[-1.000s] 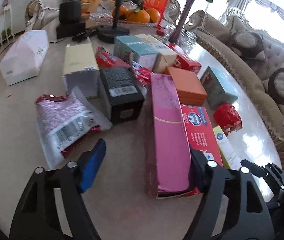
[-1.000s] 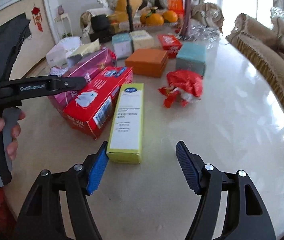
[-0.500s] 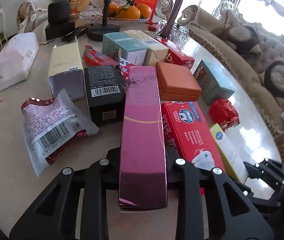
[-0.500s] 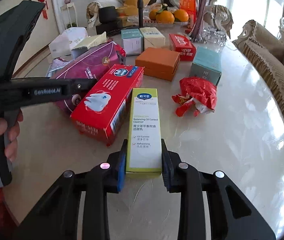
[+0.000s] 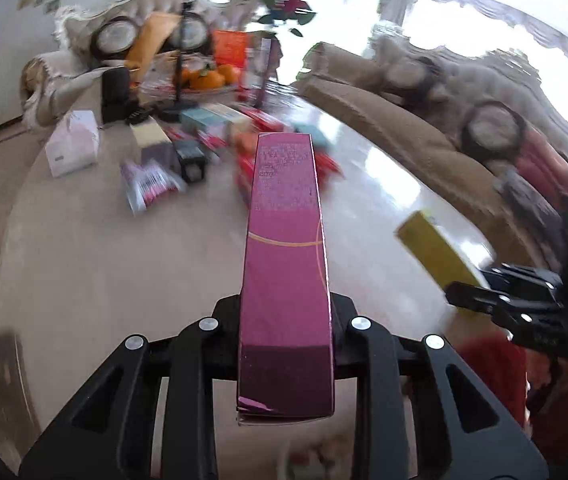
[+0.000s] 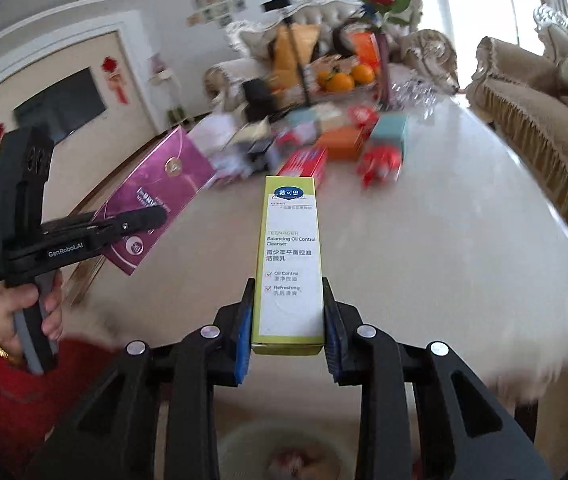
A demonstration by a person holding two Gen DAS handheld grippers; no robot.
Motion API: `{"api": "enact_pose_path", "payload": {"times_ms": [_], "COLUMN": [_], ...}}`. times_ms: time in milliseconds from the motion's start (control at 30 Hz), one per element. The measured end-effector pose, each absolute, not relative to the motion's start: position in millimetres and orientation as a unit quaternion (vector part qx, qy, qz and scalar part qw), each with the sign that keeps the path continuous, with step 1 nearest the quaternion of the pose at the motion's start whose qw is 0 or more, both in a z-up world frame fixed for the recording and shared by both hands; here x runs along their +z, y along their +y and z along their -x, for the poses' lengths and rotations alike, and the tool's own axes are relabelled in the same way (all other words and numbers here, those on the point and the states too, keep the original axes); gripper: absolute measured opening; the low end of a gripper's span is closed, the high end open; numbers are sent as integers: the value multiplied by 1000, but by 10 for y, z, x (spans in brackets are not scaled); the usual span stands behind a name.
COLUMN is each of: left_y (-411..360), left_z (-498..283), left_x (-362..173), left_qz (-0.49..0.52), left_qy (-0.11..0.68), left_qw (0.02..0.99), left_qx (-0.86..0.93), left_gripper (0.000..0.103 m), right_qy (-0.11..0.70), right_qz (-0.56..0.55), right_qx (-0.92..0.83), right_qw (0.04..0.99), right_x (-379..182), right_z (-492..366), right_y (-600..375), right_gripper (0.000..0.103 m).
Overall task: Collect trash
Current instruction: 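Carry the magenta box and cleanser tube over the wastebasket and open both tools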
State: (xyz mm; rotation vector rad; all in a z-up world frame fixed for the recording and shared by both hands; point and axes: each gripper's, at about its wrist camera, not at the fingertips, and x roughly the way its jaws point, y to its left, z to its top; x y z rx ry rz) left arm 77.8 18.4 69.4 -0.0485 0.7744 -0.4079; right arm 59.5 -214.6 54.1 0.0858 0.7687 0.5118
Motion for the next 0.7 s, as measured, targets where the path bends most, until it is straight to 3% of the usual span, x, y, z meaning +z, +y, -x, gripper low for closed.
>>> {"api": "enact_pose_path", "payload": {"times_ms": [100, 233, 433, 600, 667, 700], "left_y": [87, -133, -343, -441, -473, -474], "left_z": [-240, 236, 346, 363, 389, 385], "left_x": [464, -229, -1273, -1709, -1813, -1816], "left_qz": [26, 24, 15, 22, 7, 4], "left_qy": [404, 487, 592, 646, 664, 664], "left_qw": [886, 837, 775, 727, 714, 717], "left_qx": [-226, -247, -223, -231, -221, -214], "left_gripper": [28, 28, 28, 29, 70, 88], "right_qy": [408, 490, 564, 595, 608, 613], "right_qz": [-43, -47, -34, -21, -11, 0], "right_qx": [257, 235, 196, 195, 200, 194], "right_qw": [875, 838, 801, 780, 768, 766], "right_x": [300, -313, -1054, -1313, -1391, -1421], "right_z": [-21, 326, 438, 439, 473, 498], "right_y": [-2151, -2123, -2006, -1962, -1920, -1915], "right_gripper": [28, 28, 28, 28, 30, 41]}}
